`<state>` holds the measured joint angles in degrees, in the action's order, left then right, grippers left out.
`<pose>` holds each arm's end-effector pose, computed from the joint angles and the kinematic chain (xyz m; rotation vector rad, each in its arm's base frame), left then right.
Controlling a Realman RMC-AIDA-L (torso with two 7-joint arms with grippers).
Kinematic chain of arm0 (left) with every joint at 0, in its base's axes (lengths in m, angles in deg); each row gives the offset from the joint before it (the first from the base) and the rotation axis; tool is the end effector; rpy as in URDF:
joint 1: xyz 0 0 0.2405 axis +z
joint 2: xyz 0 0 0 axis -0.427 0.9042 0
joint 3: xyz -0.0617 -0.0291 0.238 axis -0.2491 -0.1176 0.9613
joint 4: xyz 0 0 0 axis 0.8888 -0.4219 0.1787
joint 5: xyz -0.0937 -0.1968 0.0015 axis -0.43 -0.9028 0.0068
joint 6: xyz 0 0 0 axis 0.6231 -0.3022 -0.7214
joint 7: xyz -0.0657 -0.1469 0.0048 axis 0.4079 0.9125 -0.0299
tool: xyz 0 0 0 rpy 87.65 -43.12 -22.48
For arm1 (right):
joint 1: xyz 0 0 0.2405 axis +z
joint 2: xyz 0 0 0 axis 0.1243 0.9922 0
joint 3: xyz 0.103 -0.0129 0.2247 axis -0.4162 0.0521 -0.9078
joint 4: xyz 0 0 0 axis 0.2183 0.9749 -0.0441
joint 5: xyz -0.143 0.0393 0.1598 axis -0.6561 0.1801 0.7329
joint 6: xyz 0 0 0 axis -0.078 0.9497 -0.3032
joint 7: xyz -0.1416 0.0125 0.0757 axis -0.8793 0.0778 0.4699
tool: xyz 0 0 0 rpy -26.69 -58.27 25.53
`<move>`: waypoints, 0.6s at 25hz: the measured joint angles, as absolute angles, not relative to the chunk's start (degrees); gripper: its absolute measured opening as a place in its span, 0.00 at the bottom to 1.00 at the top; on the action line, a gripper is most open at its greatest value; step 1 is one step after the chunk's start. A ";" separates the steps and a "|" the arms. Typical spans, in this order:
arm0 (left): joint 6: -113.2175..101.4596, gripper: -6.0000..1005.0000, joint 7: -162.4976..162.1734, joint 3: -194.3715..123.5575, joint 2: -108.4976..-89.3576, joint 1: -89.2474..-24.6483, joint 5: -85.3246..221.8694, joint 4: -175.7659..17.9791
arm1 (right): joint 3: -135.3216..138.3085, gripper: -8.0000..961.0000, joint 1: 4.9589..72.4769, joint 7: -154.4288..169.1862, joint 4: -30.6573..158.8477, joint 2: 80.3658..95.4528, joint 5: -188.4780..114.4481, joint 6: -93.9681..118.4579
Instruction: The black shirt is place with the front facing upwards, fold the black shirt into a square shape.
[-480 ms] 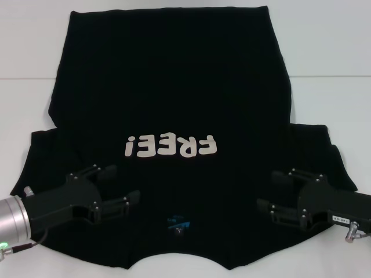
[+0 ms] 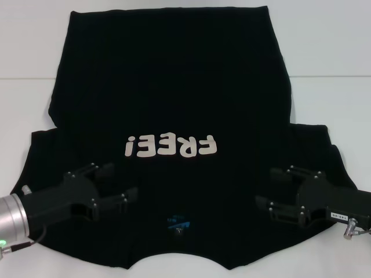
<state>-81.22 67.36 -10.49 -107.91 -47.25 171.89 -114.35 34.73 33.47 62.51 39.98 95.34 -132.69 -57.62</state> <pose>-0.3071 0.3063 -0.0227 -2.4689 -0.6914 -0.6719 0.2934 0.3201 -0.0470 -2.6116 0.4640 0.5948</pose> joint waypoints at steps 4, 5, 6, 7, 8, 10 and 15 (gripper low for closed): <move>-80.82 0.87 81.23 -13.91 -107.04 -48.16 171.78 -114.54 | 34.73 0.83 33.62 63.03 40.04 95.34 -132.53 -57.58; -80.88 0.87 84.58 -15.04 -106.57 -48.59 171.81 -114.55 | 34.74 0.83 33.64 63.09 40.04 95.34 -132.45 -57.58; -81.15 0.87 88.97 -16.28 -105.95 -49.09 171.93 -114.62 | 34.74 0.83 33.68 63.14 40.05 95.35 -132.43 -57.58; -81.49 0.87 91.91 -17.29 -105.34 -49.49 172.02 -114.72 | 34.74 0.83 33.75 63.18 40.06 95.34 -132.43 -57.58; -81.73 0.87 95.19 -17.95 -104.78 -49.81 172.28 -115.14 | 34.75 0.83 33.88 63.33 40.09 95.34 -132.42 -57.58; -81.43 0.87 104.24 -18.97 -103.41 -50.61 174.01 -117.11 | 34.81 0.83 34.11 63.95 40.17 95.34 -132.40 -57.57; -76.56 0.87 123.98 -23.97 -99.93 -54.03 185.77 -121.12 | 35.18 0.83 34.54 65.33 40.24 95.27 -132.36 -57.57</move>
